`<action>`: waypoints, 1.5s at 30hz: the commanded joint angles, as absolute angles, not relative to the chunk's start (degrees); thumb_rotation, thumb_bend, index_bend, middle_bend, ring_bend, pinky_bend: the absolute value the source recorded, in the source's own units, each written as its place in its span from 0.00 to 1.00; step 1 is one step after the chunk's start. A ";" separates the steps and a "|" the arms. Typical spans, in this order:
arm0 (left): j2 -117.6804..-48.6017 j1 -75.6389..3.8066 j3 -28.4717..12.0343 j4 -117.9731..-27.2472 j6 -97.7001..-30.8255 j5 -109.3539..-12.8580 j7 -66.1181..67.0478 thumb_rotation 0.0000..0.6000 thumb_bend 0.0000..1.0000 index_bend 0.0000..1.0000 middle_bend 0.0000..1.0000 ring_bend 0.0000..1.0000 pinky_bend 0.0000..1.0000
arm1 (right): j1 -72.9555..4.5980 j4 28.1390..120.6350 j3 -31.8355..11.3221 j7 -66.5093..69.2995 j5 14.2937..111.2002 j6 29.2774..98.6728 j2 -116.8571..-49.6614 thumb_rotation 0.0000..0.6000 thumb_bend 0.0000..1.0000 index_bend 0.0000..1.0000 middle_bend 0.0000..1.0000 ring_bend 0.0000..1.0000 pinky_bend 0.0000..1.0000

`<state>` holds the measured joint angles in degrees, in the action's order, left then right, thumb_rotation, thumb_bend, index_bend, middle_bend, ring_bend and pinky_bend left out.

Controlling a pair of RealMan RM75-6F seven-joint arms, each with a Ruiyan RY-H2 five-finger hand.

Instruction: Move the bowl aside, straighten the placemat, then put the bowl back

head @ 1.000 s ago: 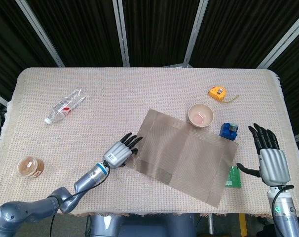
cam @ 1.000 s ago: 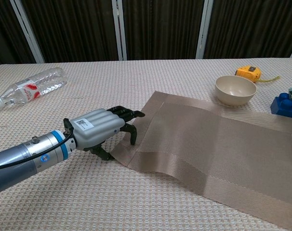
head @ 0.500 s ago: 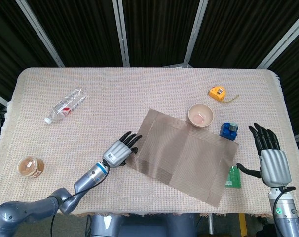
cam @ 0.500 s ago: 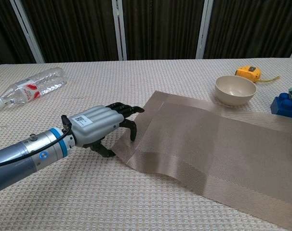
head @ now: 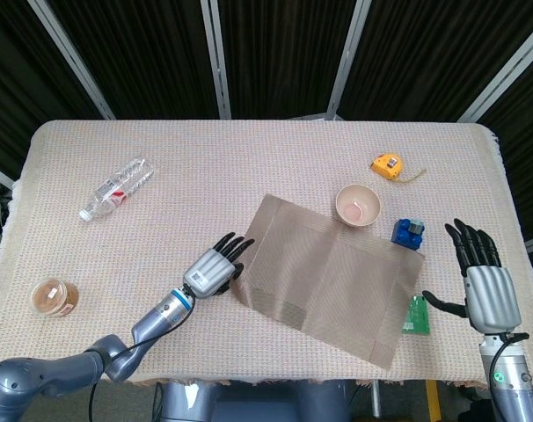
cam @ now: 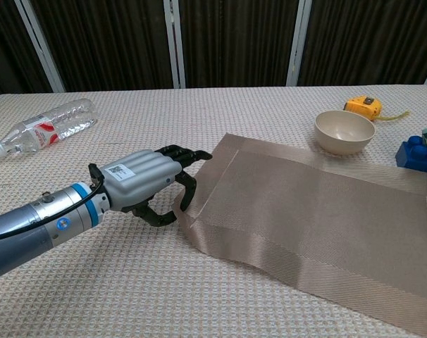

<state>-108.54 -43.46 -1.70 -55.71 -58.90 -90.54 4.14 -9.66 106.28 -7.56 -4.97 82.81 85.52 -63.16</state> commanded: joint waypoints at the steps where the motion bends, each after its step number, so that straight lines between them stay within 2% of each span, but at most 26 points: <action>1: -108.03 -42.86 -1.76 -56.34 -59.25 -90.00 4.12 1.00 0.46 0.71 0.00 0.00 0.00 | -9.56 106.40 -7.55 -4.85 82.99 85.65 -63.07 1.00 0.00 0.00 0.00 0.00 0.00; 7: -104.22 -39.41 -0.93 -61.20 -61.00 -88.05 5.34 1.00 0.48 0.72 0.00 0.00 0.00 | -9.21 106.76 -7.68 -4.25 83.45 86.21 -62.60 1.00 0.00 0.00 0.00 0.00 0.00; 18: -89.84 -33.28 4.43 -84.48 -62.03 -85.06 18.00 1.00 0.48 0.72 0.00 0.00 0.00 | -8.81 107.69 -7.55 -4.63 85.14 87.03 -62.30 1.00 0.00 0.00 0.00 0.00 0.00; 25: -84.19 -31.98 6.89 -95.43 -59.76 -81.83 24.98 1.00 0.47 0.73 0.00 0.00 0.00 | -8.75 108.07 -7.19 -6.11 86.17 87.13 -62.73 1.00 0.00 0.00 0.00 0.00 0.00; 34: -80.47 -31.20 9.82 -102.58 -57.97 -80.67 30.35 1.00 0.48 0.75 0.00 0.00 0.00 | -8.56 108.33 -7.15 -6.99 86.60 87.42 -62.99 1.00 0.00 0.00 0.00 0.00 0.00; 45: -79.02 -30.11 11.06 -104.60 -58.61 -80.95 32.86 1.00 0.47 0.75 0.00 0.00 0.00 | -8.34 108.58 -7.13 -6.87 86.92 87.64 -62.80 1.00 0.00 0.00 0.00 0.00 0.00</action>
<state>-79.16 -30.27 11.00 -104.62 -58.45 -80.95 32.57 -8.35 108.56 -7.14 -6.89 86.90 87.64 -62.82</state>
